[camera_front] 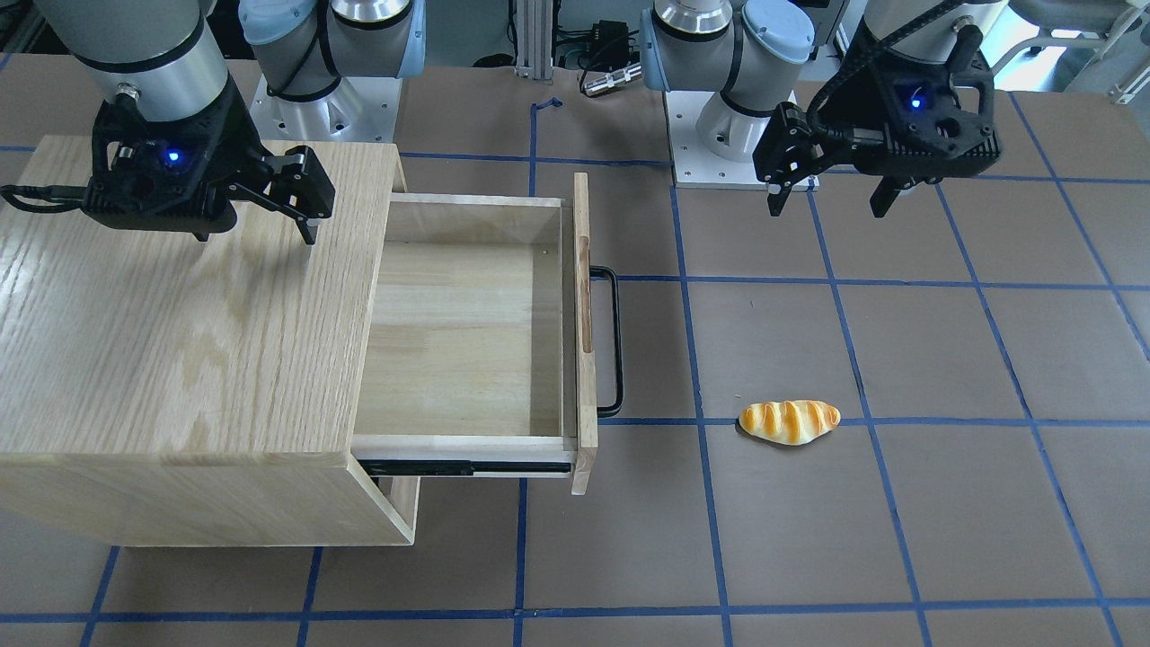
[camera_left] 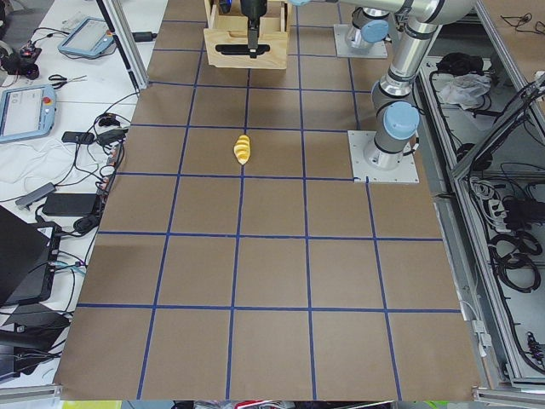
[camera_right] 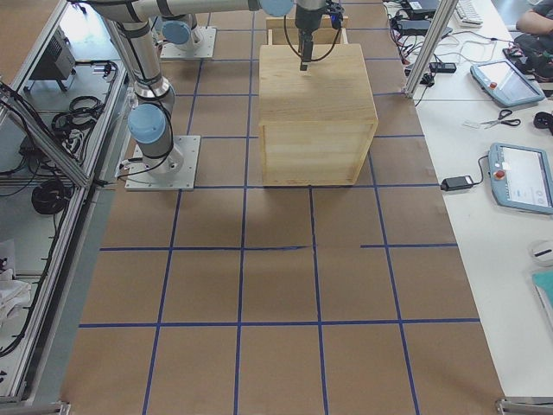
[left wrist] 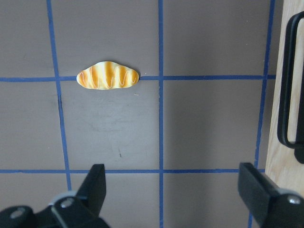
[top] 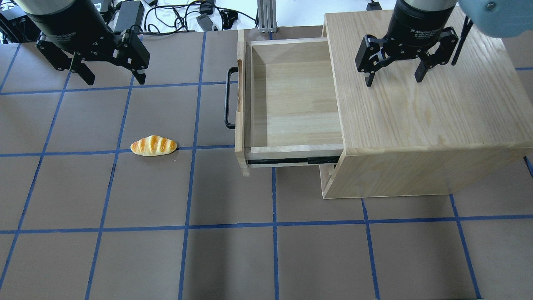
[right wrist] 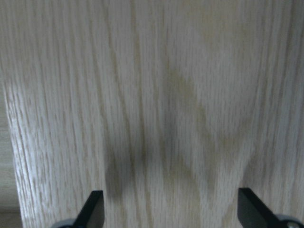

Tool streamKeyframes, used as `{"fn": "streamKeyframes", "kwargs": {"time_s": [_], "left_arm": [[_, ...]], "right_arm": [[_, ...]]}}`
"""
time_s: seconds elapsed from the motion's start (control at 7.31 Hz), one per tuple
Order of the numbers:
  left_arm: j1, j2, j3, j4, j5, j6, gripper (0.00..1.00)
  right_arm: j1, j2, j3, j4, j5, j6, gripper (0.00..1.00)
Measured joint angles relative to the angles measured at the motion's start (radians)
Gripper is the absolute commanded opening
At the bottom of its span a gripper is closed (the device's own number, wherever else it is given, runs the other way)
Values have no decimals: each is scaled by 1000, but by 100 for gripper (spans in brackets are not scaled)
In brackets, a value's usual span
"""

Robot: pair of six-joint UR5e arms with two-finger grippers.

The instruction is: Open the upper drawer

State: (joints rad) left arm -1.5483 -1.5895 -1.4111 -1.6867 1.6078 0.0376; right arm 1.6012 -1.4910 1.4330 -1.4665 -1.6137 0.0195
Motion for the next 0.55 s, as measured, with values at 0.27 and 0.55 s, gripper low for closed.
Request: {"fn": "streamKeyframes", "kwargs": {"time_s": [0.27, 0.55], "left_arm": [[0, -10, -2, 17, -9, 2, 100], [1, -5, -2, 23, -11, 2, 100]], "right_arm": [[-1, 0, 0, 0, 0, -1, 100], [0, 0, 0, 0, 0, -1, 100]]}}
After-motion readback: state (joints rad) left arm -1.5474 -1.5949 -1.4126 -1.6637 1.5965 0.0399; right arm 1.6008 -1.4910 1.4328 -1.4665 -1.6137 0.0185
